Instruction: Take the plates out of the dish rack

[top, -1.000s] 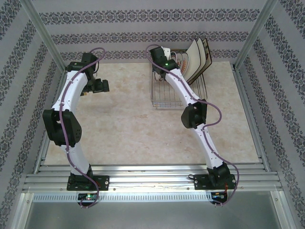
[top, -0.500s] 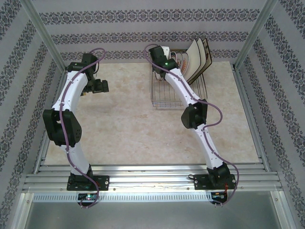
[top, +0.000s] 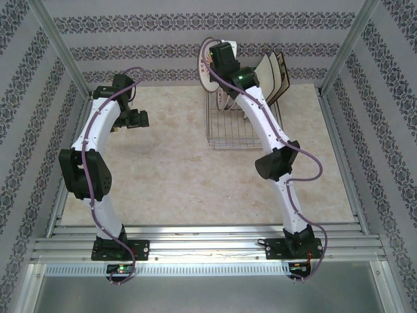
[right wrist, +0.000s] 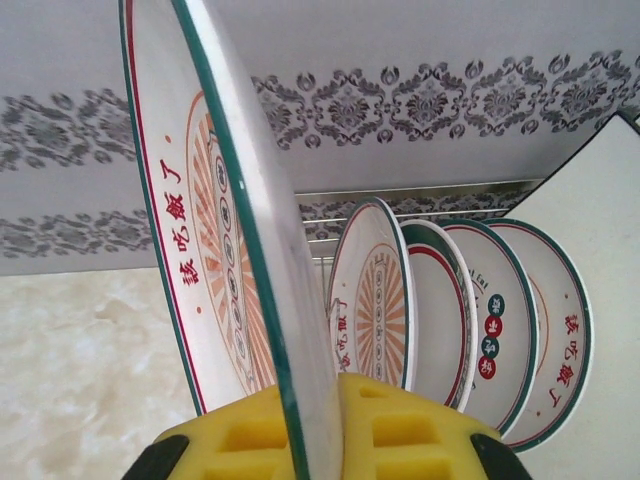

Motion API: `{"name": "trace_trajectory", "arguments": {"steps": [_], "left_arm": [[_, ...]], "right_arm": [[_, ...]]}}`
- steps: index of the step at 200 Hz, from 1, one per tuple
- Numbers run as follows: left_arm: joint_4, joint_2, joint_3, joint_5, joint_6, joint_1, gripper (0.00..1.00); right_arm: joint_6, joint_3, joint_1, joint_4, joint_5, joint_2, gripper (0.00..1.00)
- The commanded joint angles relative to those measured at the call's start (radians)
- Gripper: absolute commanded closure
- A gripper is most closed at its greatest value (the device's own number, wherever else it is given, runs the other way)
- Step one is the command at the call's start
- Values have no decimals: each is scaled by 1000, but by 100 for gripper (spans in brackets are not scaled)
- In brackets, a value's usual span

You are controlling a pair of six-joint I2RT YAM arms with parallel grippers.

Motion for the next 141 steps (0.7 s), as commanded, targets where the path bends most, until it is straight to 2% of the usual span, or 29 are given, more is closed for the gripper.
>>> {"name": "trace_trajectory", "arguments": {"steps": [1,33,73,87,106,141], "left_arm": [[16,-37,-10,-19,1,-8,0],[25,-36,-10,-4,-1,-7,0],[26,-37,-9,1,6,-8,0],[31,-38,-10,8,10,-7,0],[38,-39,-8,22,16,-7,0],[72,-53,-24,73,24,-7,0]], "right_arm": [[-10,-36,-4,-24,-43,-76,100],[52,-175,-45,-17,-242,-158,100],[65,-420,-111,89,-655,-258,100],[78,-585,-131,216,-824,-315,100],[169,-827,-167,467,-1074,-392,100],[338,-1132,-206,825,-1292,-472,100]]}}
